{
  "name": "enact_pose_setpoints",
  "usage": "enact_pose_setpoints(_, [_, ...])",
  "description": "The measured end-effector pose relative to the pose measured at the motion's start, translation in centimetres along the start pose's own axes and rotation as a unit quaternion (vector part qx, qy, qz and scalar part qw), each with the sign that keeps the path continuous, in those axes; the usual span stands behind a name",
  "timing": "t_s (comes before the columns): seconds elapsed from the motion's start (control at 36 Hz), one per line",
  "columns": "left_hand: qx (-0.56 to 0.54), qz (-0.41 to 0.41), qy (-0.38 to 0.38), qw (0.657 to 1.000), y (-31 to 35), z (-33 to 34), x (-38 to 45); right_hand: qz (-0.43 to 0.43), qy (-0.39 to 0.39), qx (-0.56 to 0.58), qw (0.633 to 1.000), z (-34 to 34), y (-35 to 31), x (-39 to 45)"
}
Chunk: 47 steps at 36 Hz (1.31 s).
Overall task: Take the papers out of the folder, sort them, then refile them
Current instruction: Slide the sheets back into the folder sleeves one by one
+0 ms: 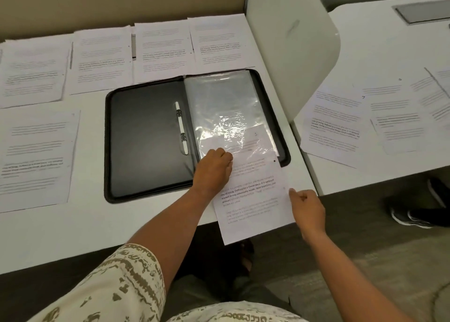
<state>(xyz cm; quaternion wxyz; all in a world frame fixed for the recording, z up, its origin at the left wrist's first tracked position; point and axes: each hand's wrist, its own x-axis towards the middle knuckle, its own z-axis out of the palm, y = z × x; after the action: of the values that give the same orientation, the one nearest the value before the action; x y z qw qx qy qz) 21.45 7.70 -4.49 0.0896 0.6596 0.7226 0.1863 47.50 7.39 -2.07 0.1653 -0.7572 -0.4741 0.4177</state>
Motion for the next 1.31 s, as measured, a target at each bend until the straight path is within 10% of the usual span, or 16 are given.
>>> enact_pose_setpoints(0.22, [-0.002,-0.024,-0.007,1.0,0.0,-0.2,-0.2,0.174,-0.051,0.167,0.969,0.0,2.5,-4.0])
enact_pose_setpoints(0.36, [-0.002,-0.039,-0.008,0.999,0.3,-0.4,-0.2,0.284,-0.129,0.341,0.887,1.4,3.7,-6.1])
enact_pose_setpoints(0.56, [-0.005,-0.043,-0.01,0.999,0.4,-1.0,-0.2,0.268,-0.228,0.432,0.83,3.8,3.5,-8.4])
enact_pose_setpoints(1.31, [-0.017,-0.012,0.016,1.0,-0.3,-3.6,-1.6,0.139,-0.136,0.432,0.881,8.9,-7.4,-5.6])
